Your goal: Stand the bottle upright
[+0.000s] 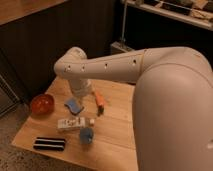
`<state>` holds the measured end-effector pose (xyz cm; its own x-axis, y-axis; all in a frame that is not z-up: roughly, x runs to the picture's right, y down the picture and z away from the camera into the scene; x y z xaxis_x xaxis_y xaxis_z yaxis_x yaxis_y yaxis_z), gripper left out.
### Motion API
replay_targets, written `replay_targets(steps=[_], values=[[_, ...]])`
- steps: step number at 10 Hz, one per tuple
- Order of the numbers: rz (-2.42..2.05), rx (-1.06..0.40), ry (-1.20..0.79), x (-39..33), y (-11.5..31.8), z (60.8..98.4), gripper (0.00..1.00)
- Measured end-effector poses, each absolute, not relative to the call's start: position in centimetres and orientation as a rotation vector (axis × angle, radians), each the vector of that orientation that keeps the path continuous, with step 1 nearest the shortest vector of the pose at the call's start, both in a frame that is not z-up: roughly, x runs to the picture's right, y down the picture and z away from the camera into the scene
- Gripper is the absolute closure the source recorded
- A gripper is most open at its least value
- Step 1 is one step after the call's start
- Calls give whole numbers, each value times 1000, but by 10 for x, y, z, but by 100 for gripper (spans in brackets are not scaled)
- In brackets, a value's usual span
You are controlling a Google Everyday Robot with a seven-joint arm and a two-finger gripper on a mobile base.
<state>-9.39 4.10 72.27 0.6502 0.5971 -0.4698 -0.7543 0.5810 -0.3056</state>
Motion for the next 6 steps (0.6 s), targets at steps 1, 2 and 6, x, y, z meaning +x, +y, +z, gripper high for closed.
replay_targets(steps=[1,2,6], values=[[696,-502,284,-81,25,723,35],[648,-501,253,-75,18,722,35],[453,-590,185,-51,31,705,35]])
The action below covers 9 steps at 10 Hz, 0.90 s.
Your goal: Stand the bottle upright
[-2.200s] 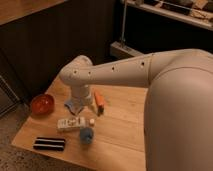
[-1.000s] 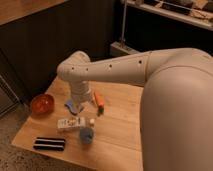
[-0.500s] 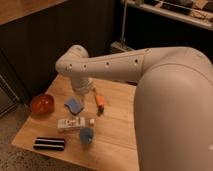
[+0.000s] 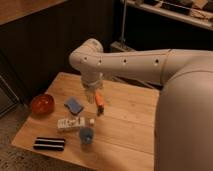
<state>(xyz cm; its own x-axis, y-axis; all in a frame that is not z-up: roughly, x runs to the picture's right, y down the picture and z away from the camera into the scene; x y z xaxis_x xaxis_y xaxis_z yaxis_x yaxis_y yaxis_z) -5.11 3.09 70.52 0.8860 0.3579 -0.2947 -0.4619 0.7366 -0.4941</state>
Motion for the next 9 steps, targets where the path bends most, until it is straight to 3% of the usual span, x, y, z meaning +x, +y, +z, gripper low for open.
replay_targets(steps=[3,9], values=[[339,-653,199,-37,54,693,35],[424,-586,148,-41,43,716,35]])
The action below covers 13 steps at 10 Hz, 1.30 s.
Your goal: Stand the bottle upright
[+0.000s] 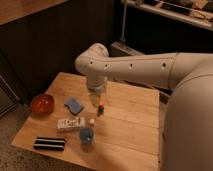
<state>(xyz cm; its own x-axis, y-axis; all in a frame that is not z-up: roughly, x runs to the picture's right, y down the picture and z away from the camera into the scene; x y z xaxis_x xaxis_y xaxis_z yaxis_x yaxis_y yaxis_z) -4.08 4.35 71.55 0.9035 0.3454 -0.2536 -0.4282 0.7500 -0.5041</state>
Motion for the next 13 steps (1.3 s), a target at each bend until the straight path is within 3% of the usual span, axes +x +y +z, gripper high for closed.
replay_targets(steps=[6,13], values=[[223,-686,122,-52,80,722,35],[330,-568,118,-61,67,752,35]])
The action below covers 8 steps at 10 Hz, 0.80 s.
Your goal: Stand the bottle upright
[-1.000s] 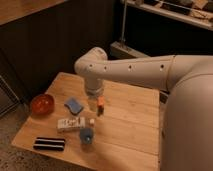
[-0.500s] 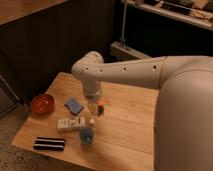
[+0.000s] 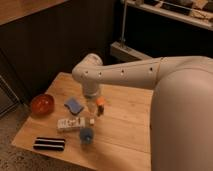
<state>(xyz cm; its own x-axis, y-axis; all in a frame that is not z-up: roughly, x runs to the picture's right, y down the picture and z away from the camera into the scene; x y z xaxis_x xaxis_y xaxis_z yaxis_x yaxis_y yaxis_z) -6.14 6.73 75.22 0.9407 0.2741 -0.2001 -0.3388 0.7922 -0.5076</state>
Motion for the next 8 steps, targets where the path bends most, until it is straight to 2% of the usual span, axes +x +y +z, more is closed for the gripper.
replay_targets(steps=[8], values=[[218,-562,74,-75,69,748,35]])
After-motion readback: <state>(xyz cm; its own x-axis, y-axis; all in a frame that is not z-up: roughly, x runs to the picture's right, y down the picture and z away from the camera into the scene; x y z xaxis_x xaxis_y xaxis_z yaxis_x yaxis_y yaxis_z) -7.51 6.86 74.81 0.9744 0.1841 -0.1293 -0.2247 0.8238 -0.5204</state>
